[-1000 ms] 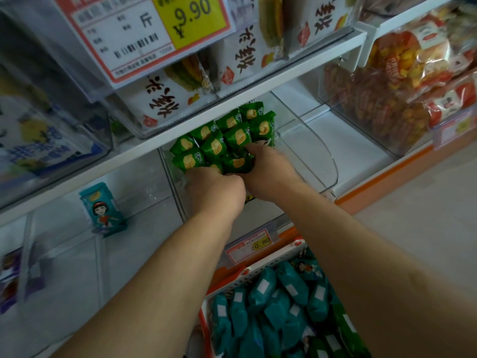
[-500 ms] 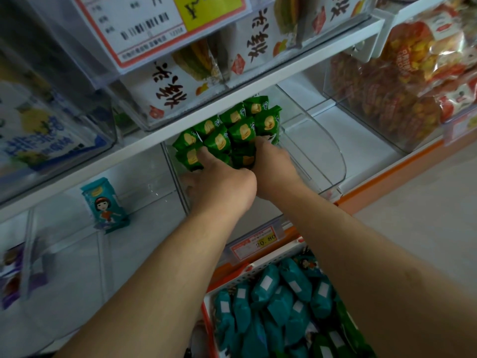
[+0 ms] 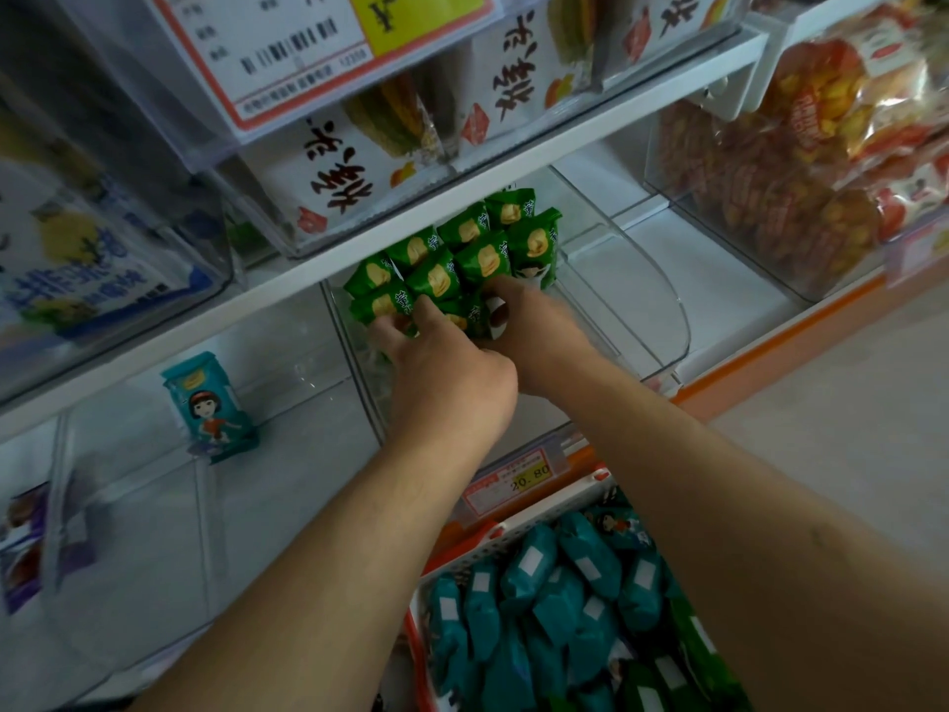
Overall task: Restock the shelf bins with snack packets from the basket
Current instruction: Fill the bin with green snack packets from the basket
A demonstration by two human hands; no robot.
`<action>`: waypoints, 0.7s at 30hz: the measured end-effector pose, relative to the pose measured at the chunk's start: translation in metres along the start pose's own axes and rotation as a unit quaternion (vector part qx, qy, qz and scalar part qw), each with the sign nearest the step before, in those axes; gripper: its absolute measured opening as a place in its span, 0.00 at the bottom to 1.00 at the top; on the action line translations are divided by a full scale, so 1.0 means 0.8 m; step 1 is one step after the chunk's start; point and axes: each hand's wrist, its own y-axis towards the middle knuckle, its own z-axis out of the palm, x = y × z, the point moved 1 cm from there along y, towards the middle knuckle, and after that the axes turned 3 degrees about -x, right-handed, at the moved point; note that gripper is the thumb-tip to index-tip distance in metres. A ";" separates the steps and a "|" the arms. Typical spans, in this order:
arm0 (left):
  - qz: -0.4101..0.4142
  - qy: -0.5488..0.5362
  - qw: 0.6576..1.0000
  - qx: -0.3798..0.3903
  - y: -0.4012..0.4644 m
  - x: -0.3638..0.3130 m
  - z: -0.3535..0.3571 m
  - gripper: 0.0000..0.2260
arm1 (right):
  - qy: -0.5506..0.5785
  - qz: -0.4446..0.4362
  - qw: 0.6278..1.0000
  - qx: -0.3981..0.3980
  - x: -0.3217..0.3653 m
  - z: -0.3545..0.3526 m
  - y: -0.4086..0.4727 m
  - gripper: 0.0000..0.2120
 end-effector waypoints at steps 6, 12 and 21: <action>-0.004 0.017 1.000 0.001 0.007 0.002 -0.002 0.34 | -0.009 0.002 0.998 -0.058 -0.005 0.005 0.008 0.26; -0.009 0.071 0.997 0.031 0.014 -0.004 -0.004 0.34 | -0.032 0.010 0.999 -0.027 -0.010 0.011 0.017 0.22; 0.012 0.064 0.997 0.027 0.010 -0.004 -0.012 0.35 | -0.058 0.002 0.998 -0.022 -0.011 -0.001 0.014 0.18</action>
